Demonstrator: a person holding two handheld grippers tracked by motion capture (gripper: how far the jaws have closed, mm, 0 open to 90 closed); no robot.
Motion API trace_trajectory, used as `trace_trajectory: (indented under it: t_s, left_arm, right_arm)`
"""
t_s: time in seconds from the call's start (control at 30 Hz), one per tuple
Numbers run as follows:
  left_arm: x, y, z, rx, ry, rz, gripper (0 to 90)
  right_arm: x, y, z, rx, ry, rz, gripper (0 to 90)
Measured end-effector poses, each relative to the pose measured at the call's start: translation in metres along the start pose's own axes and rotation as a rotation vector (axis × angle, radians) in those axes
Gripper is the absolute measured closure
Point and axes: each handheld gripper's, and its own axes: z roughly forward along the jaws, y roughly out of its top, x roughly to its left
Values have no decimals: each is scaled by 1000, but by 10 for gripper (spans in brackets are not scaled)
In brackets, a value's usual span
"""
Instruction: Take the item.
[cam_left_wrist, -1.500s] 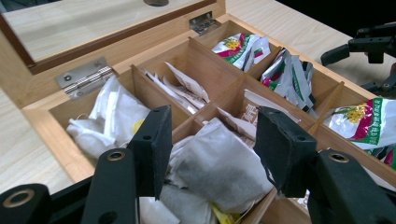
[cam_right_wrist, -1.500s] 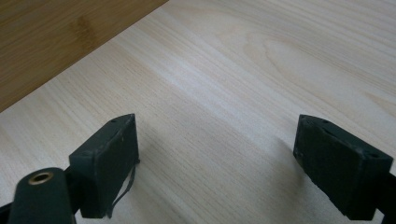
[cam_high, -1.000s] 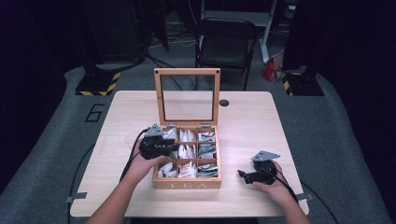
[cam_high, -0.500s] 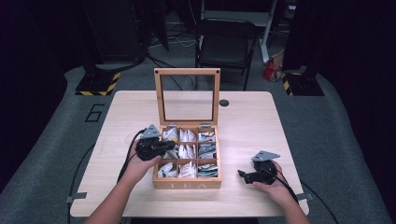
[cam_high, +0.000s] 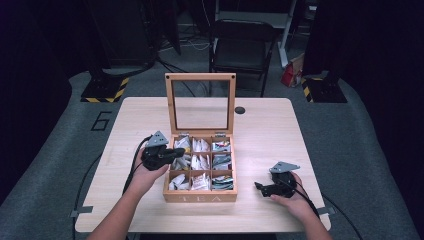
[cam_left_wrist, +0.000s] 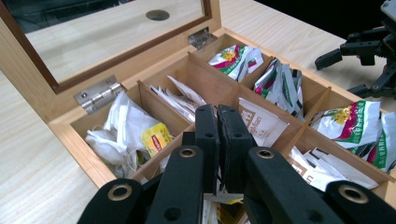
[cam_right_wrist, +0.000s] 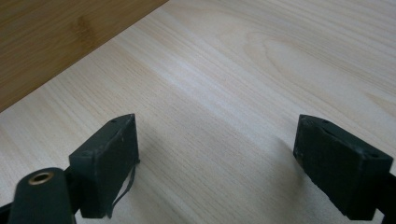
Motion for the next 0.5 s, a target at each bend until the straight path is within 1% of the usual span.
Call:
trace_trajectory:
  t_s: [0.13,0.2,0.3,0.33,0.37,0.5]
  left_arm:
    - [1,9,-8,-12,6,16,871]
    - [0,11,-10,-17,9,13,870]
    - [2,18,-17,-31,20,19,868]
    - [2,19,-19,-28,19,17,867]
    - [2,20,-20,-38,25,19,868]
    - [3,24,-24,-43,28,24,868]
  right_arm:
    - [0,0,0,0,0,0,133]
    - [0,0,0,1,0,0,134]
    - [0,0,0,0,0,1,134]
    - [0,0,0,1,0,0,134]
    - [0,0,0,1,0,0,134]
    - [0,0,0,1,0,0,134]
